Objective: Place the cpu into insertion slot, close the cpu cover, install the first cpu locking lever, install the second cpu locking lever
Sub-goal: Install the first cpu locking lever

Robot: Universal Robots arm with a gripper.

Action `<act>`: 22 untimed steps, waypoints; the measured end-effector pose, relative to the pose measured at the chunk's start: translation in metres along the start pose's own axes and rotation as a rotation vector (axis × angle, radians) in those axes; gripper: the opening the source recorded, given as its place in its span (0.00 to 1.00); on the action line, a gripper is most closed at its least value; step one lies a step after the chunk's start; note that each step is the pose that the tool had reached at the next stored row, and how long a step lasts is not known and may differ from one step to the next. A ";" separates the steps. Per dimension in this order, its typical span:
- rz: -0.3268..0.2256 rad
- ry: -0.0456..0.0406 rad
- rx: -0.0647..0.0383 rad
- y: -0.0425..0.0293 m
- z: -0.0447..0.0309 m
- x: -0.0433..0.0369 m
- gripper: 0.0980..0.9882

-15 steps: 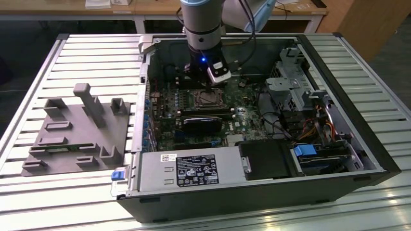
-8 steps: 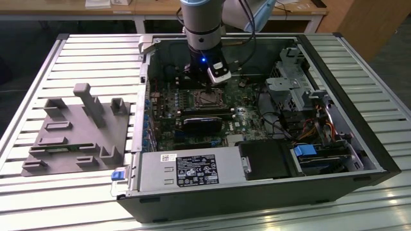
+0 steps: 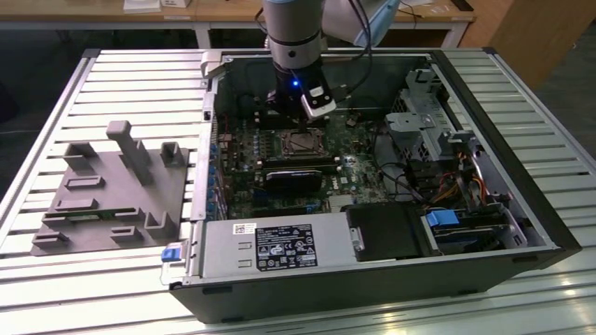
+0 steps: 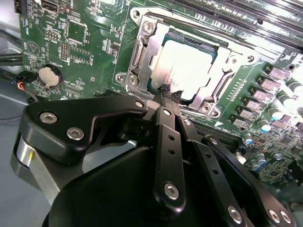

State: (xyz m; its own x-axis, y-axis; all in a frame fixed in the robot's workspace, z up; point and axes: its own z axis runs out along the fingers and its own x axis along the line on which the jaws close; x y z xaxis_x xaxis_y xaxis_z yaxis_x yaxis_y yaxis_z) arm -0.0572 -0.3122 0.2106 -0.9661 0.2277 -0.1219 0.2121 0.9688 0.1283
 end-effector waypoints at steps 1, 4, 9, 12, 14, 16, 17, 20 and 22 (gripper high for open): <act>0.000 -0.0006 0.002 0.0002 -0.0012 -0.0002 0.01; -0.001 -0.0013 0.005 0.0006 -0.0045 -0.0006 0.01; -0.001 -0.0024 0.009 0.0013 -0.0101 -0.0013 0.01; -0.003 -0.0048 0.020 0.0017 -0.0121 -0.0015 0.01; -0.006 -0.0084 0.037 0.0018 -0.0125 -0.0016 0.01; -0.010 -0.0139 0.062 0.0022 -0.0124 -0.0016 0.01; -0.011 -0.0167 0.074 0.0025 -0.0123 -0.0017 0.01; -0.014 -0.0201 0.090 0.0029 -0.0122 -0.0020 0.01; -0.014 -0.0201 0.090 0.0029 -0.0123 -0.0020 0.01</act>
State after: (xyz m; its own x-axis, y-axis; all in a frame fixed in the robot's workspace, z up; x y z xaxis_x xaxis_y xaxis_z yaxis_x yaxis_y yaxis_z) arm -0.0566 -0.3110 0.2233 -0.9661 0.2151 -0.1430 0.2120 0.9766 0.0373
